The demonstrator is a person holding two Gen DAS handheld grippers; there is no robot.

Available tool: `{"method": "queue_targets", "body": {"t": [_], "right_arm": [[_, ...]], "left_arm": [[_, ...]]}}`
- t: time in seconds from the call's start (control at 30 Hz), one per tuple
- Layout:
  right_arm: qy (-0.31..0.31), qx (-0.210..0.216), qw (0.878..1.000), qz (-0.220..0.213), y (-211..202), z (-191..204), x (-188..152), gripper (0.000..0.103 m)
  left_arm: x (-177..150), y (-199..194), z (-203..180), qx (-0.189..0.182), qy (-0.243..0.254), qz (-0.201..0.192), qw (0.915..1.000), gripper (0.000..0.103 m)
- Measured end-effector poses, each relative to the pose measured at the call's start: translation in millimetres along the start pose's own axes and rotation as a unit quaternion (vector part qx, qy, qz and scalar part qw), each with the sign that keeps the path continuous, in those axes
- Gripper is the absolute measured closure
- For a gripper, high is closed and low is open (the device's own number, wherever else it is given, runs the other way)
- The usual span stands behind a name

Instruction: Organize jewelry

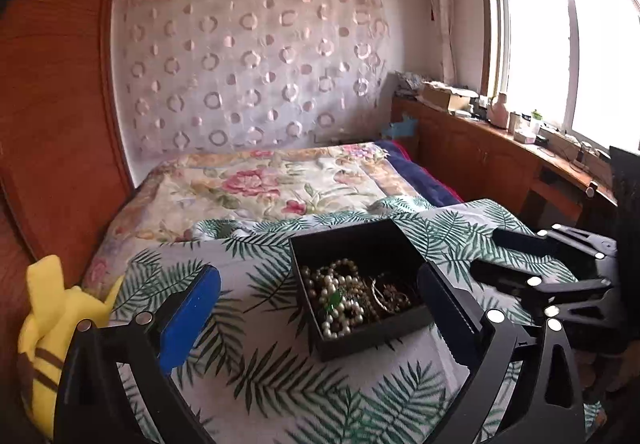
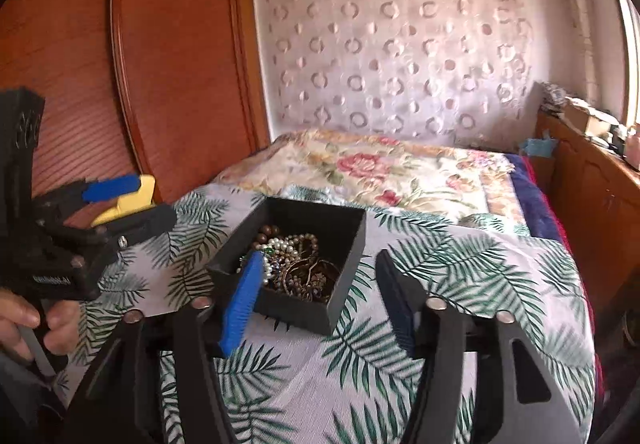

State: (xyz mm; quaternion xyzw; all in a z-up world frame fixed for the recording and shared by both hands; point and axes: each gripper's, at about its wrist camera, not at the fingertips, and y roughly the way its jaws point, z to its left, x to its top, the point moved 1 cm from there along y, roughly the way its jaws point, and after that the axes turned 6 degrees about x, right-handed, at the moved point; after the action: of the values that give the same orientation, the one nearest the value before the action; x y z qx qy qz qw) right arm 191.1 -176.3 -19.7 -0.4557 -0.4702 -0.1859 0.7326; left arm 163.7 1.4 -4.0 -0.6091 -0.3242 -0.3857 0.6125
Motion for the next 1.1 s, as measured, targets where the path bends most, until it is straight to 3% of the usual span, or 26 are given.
{"method": "queue_targets", "body": {"t": [0.17, 0.33, 0.57, 1.1], "right_arm": [[0.01, -0.015, 0.999, -0.033, -38.7, 9.4, -9.2, 0.015], [0.016, -0.037, 0.998, -0.049, -62.2, 16.1, -23.9, 0.002], [0.033, -0.062, 0.996, -0.051, -76.7, 16.2, -44.2, 0.002], [0.041, -0.079, 0.994, -0.057, -75.9, 19.7, -49.6, 0.002]], "left_arm": [[-18.1, -23.3, -4.3, 0.02, 0.0, -0.004, 0.9998, 0.008], [-34.7, -41.0, -3.6, 0.035, -0.007, -0.002, 0.9994, 0.008], [-51.1, -58.2, 2.8, 0.048, -0.026, 0.001, 0.9985, 0.008], [-58.7, -65.8, 10.0, 0.056, -0.031, -0.002, 0.998, 0.008]]}}
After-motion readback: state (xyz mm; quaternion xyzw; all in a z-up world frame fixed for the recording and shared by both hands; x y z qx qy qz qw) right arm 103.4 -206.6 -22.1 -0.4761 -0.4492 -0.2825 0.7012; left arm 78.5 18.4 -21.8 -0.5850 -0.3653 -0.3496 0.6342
